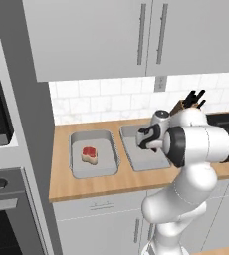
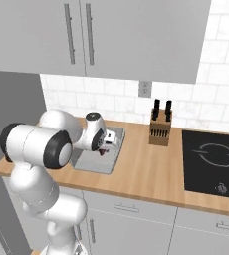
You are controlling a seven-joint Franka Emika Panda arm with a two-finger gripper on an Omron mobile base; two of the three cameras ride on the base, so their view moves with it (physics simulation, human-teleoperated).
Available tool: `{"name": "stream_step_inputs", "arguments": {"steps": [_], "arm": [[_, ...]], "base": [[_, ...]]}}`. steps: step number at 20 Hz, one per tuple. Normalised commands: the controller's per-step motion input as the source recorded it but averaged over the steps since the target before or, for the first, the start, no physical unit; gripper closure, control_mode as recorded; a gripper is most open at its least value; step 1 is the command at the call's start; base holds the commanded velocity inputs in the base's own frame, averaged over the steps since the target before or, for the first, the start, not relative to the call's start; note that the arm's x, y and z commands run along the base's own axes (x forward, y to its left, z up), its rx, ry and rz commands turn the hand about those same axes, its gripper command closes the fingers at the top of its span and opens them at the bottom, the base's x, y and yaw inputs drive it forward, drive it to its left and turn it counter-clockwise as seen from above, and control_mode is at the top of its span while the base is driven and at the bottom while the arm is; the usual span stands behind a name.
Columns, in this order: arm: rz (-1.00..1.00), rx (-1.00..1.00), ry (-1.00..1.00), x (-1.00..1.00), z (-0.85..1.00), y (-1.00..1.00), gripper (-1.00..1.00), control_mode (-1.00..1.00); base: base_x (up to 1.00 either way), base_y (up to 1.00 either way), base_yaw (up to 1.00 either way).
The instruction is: Place one potato and one steak in each tupperware on the nearby counter, to pack two identical lunches.
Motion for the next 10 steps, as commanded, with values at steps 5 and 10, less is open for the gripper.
{"name": "stream_step_inputs", "arguments": {"steps": [5,10], "arm": [[0.0,0.0,0.0,0.04,-0.02,-0.03,1.0,-1.0],[0.0,0.0,0.0,0.0,-0.03,-0.01,-1.0,-1.0]], "base": [[0.0,0.0,0.0],[0.0,0.0,0.0]]}}
